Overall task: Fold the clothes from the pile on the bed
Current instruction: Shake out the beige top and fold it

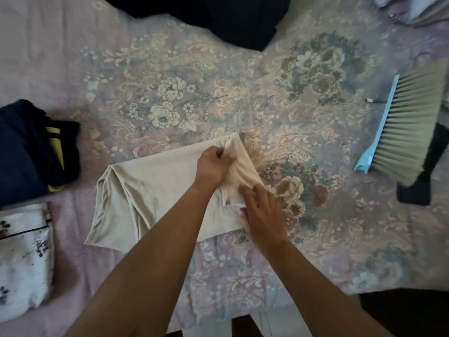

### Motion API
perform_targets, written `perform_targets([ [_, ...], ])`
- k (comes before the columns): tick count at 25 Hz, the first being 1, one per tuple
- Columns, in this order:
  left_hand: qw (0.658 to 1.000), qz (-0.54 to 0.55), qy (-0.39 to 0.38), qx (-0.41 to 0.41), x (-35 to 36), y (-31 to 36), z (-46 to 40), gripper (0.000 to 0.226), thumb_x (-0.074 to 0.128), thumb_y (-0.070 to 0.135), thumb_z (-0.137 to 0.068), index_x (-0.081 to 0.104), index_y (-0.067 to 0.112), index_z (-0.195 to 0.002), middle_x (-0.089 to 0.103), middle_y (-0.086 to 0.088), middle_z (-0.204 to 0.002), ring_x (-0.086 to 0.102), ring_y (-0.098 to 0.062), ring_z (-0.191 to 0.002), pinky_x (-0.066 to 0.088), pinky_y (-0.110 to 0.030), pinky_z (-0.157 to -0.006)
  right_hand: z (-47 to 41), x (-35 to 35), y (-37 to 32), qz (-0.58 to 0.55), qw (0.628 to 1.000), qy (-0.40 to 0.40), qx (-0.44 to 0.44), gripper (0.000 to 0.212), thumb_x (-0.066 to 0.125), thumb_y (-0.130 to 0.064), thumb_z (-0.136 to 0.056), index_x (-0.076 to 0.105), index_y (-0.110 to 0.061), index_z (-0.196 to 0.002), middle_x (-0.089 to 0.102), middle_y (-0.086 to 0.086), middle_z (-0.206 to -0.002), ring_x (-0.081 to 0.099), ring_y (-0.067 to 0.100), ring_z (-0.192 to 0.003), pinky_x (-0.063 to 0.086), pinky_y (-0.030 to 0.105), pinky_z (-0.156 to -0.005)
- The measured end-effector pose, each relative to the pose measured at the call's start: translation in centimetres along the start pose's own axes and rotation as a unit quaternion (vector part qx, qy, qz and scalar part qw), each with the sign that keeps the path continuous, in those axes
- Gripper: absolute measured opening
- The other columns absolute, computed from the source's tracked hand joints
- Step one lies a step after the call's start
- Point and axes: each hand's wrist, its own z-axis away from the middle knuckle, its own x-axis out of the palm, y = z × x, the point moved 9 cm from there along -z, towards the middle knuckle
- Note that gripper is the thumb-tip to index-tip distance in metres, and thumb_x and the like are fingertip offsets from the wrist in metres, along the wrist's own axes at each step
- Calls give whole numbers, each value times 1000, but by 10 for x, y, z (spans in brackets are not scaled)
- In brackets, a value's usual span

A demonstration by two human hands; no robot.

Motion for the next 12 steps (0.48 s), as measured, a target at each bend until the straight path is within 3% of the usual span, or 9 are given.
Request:
perform_targets([
  [2, 999, -2, 19, 40, -5, 5, 1, 17, 65, 20, -87, 61, 8, -97, 56, -1, -88, 51, -14, -82, 32, -15, -62, 10, -3, 11, 38, 999, 19, 18, 48, 77, -21, -67, 60, -15, -112, 61, 11, -109, 48, 26, -94, 46, 37, -74],
  [4, 995, 1, 39, 88, -10, 11, 1, 10, 64, 14, -88, 55, 10, -88, 56, -4, -83, 49, -14, -79, 33, -13, -57, 12, -8, 23, 69, 994, 35, 74, 34, 62, -22, -76, 60, -16, -108, 61, 10, -103, 54, 29, -91, 43, 38, -73],
  [7, 994, -3, 23, 111, -6, 17, -2, 19, 62, 15, -89, 53, 8, -105, 61, -9, -101, 56, -18, -92, 36, -13, -65, 6, -13, 27, 21, 992, 60, 109, 33, 44, -17, -78, 61, -8, -105, 62, 12, -86, 61, 32, -69, 48, 34, -57],
  [9, 991, -53, 40, 120, -5, 17, 5, 36, 57, 20, -92, 45, 5, -122, 53, -14, -119, 55, -28, -105, 41, -29, -79, 5, -12, 16, 76, 992, 52, 85, 42, 47, -16, -80, 58, -7, -120, 63, 14, -105, 61, 32, -92, 47, 39, -72],
  [11, 969, -116, 122, 182, -23, 12, 26, 38, 49, 19, -91, 48, -1, -124, 53, -21, -116, 56, -36, -102, 47, -40, -81, 7, 2, -3, 89, 996, 6, 27, 54, 42, -25, -86, 46, -8, -137, 51, 15, -135, 44, 31, -126, 36, 47, -97],
  [12, 946, -161, 170, 225, -37, 5, 39, 39, 44, 18, -88, 53, -4, -119, 57, -22, -109, 59, -38, -95, 50, -41, -79, 7, 9, -11, 78, 997, -20, 3, 56, 38, -30, -89, 42, -8, -140, 45, 15, -142, 37, 30, -133, 30, 50, -104],
])
